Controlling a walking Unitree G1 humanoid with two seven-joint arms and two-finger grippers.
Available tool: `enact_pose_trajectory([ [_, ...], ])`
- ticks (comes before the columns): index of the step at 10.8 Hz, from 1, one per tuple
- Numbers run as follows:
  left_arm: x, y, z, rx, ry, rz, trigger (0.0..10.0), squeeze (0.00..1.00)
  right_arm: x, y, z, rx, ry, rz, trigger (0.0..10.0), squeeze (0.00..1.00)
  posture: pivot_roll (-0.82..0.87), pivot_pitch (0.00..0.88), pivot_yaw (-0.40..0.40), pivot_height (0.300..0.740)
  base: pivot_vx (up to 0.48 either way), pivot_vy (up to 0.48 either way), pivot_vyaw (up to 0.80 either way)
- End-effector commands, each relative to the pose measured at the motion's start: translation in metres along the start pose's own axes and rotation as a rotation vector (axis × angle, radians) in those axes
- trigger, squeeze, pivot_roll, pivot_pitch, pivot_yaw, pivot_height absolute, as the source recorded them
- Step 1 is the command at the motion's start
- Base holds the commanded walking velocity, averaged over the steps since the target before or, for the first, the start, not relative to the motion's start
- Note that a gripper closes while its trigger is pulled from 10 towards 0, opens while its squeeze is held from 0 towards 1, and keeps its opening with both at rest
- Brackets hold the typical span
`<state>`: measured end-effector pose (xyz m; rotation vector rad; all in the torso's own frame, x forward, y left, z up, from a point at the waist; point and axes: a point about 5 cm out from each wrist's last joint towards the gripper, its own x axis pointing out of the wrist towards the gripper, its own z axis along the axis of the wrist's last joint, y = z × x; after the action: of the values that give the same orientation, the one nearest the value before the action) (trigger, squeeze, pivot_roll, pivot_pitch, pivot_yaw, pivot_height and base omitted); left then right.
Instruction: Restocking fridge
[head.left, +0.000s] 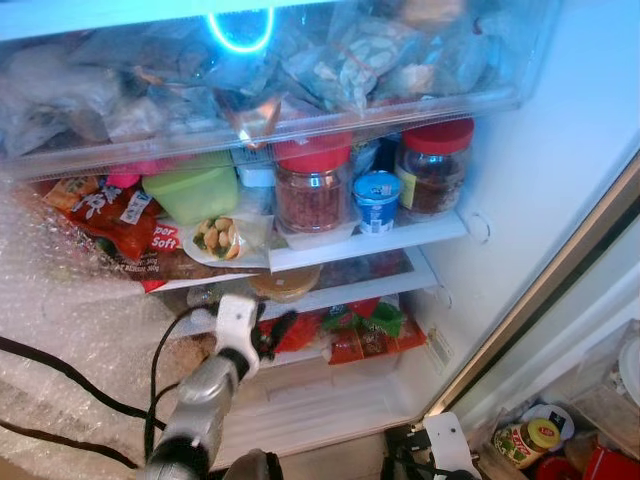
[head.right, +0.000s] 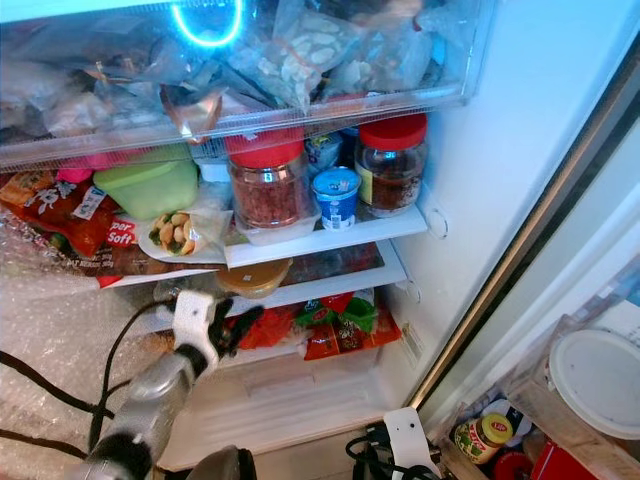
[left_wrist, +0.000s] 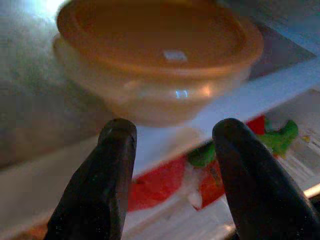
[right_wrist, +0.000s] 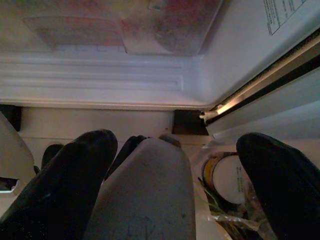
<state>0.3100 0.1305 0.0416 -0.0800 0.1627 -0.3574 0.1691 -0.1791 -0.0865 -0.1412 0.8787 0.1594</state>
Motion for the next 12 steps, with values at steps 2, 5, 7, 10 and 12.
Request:
enact_pose_trajectory([
  [2,0.009,-0.007,0.002,-0.004,-0.001,0.024,10.0,0.0,-0.011,0.01,-0.039,0.029,0.155,0.03,10.0,0.0,-0.2,0.054,0.047,0.647,0.0,0.0,0.0],
  [5,0.016,-0.014,0.004,0.023,-0.001,0.015,10.0,0.0,-0.011,0.009,-0.039,0.019,0.156,0.03,10.0,0.0,-0.21,0.056,0.046,0.647,0.0,0.0,0.0],
  [7,0.022,-0.014,0.009,0.042,0.015,0.037,10.0,0.0,-0.011,0.01,-0.04,0.008,0.159,0.037,10.0,0.0,-0.22,0.061,0.041,0.647,0.0,0.0,0.0],
  [10,0.023,-0.014,0.008,0.046,0.013,0.039,10.0,0.0,-0.011,0.01,-0.04,0.008,0.159,0.037,10.0,0.0,-0.22,0.061,0.041,0.647,0.0,0.0,0.0],
  [12,-0.016,0.01,-0.014,0.045,-0.055,0.092,10.0,0.0,-0.011,0.009,-0.039,0.003,0.161,0.045,10.0,0.0,-0.18,0.072,0.042,0.647,0.0,0.0,0.0],
])
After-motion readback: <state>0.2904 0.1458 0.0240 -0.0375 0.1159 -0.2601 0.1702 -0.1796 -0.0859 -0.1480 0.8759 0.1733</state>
